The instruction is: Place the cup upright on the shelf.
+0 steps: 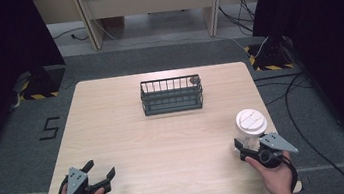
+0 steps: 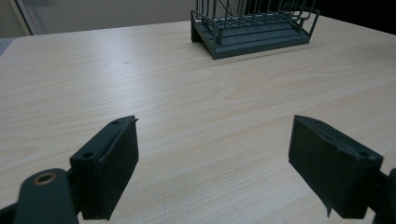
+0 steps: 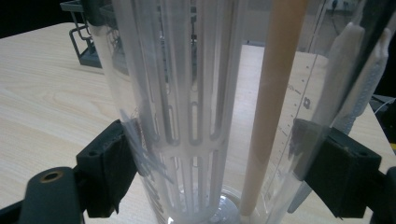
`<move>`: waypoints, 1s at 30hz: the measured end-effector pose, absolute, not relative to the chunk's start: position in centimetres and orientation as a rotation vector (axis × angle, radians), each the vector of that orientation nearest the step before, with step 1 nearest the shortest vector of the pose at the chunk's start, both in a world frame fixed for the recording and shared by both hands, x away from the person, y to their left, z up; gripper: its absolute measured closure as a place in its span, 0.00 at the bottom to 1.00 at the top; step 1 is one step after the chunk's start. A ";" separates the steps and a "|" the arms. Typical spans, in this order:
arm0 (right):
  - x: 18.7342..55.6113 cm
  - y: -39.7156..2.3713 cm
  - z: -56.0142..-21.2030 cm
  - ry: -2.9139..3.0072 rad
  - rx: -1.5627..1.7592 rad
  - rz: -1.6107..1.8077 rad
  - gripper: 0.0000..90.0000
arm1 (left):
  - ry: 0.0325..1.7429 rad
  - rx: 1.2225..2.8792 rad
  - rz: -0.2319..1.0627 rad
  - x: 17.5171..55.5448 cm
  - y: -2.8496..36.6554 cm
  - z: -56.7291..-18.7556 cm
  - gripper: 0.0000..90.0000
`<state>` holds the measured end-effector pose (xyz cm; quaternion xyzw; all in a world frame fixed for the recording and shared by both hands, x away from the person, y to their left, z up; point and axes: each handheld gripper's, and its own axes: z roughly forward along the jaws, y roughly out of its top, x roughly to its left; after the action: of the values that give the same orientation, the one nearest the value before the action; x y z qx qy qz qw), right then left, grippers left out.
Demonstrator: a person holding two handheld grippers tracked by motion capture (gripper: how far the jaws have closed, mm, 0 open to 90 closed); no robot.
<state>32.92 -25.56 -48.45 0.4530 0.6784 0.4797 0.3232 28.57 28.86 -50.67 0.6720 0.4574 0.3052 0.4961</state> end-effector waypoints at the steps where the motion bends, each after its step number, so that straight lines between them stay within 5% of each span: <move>1: 33.0 -25.5 -48.4 1.782 1.185 1.259 0.20 | 1.107 1.628 0.740 28.6 28.9 -50.7 0.17; 30: 36.6 -23.1 -46.0 1.784 1.149 1.278 0.21 | 1.112 1.612 0.732 28.5 29.1 -50.6 0.17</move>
<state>36.58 -23.06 -46.01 0.4383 0.6808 0.4879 0.3261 28.50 29.07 -50.63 0.6670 0.4602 0.3027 0.5017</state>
